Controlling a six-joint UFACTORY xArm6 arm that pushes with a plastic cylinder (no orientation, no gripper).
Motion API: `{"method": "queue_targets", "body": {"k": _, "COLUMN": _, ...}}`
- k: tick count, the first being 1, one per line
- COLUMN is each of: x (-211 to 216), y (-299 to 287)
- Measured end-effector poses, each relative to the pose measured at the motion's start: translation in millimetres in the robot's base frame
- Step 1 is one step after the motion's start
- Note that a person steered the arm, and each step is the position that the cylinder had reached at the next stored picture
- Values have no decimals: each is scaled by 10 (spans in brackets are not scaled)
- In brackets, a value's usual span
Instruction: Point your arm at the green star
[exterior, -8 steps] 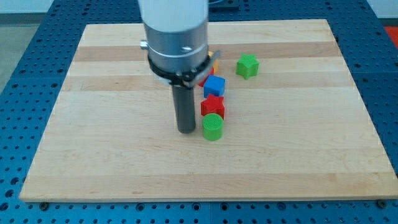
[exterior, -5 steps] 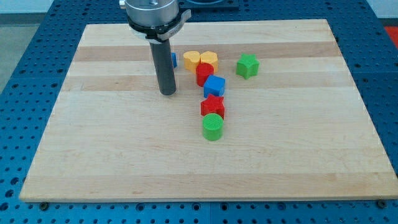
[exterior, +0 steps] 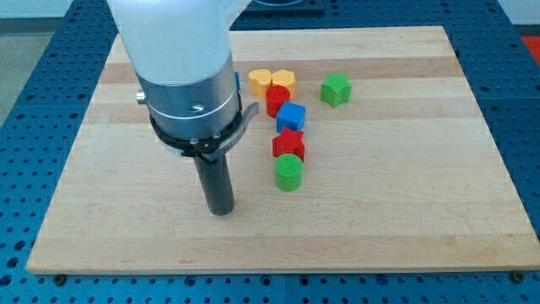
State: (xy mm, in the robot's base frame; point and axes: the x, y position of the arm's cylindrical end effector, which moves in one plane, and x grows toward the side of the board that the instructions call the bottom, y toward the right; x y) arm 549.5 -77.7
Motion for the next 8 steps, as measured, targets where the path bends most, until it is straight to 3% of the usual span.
{"method": "queue_targets", "body": {"k": 2, "x": 9, "y": 501}}
{"method": "queue_targets", "body": {"k": 4, "x": 9, "y": 1620}}
{"method": "queue_targets", "body": {"k": 5, "x": -252, "y": 1620}}
{"method": "queue_targets", "body": {"k": 6, "x": -877, "y": 1664}}
{"method": "queue_targets", "body": {"k": 8, "x": -1380, "y": 1674}}
